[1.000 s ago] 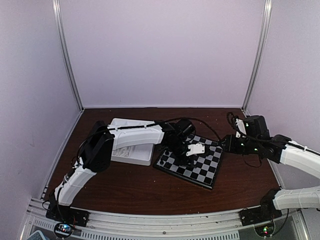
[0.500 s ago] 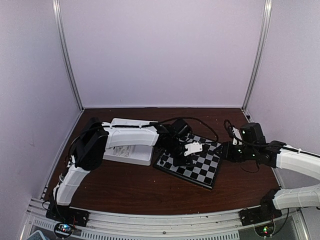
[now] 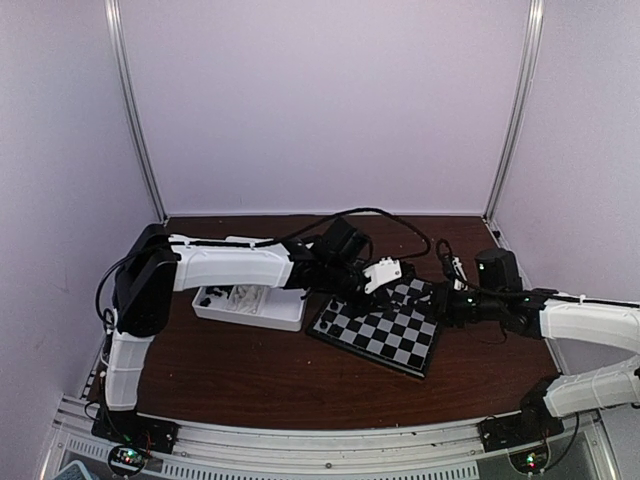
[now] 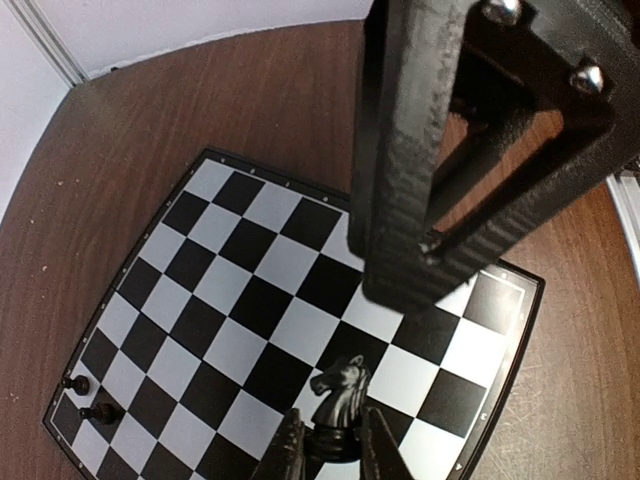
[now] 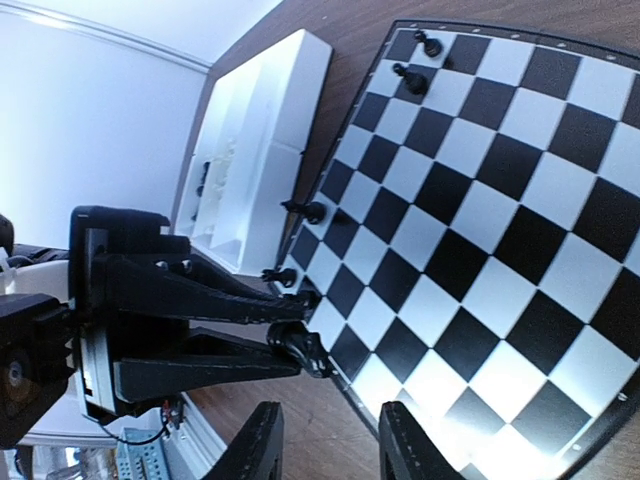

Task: Set up the chess pieces on the board
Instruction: Pick up the chess piece from the chessboard, then place the chess piece on the chessboard.

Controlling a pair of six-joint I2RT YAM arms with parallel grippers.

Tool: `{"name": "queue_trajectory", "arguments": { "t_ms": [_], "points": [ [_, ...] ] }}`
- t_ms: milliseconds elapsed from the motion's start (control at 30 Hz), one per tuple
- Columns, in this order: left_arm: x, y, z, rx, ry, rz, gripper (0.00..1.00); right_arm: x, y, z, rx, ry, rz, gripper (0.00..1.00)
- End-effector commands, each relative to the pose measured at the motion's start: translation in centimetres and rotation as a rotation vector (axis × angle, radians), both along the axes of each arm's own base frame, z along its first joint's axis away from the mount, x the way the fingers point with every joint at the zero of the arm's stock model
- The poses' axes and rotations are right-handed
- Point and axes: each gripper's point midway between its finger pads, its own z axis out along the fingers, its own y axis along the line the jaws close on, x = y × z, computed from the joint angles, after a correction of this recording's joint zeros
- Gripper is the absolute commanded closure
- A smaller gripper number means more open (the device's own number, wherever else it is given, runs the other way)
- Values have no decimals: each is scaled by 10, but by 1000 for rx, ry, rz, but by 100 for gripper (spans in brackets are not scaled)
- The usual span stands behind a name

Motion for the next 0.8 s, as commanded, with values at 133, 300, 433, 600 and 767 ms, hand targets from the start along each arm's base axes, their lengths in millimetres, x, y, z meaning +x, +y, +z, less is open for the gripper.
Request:
{"name": "queue_trajectory", "arguments": {
  "t_ms": [133,300,433,600,767],
  "points": [
    [-1,-5,54,-177,-72,-5,92,0,32,43,177,-70,146,64],
    [-5,-5,62,-195,-74,-18,92,3,31,39,166,-62,136,65],
    [-8,-3,66,-205,-71,-28,92,4,31,39,165,-63,134,69],
    [-11,-2,68,-213,-67,-43,92,7,32,44,168,-75,133,74],
    [-15,-2,70,-229,-67,-53,91,8,34,47,178,-78,134,75]
  ]
}}
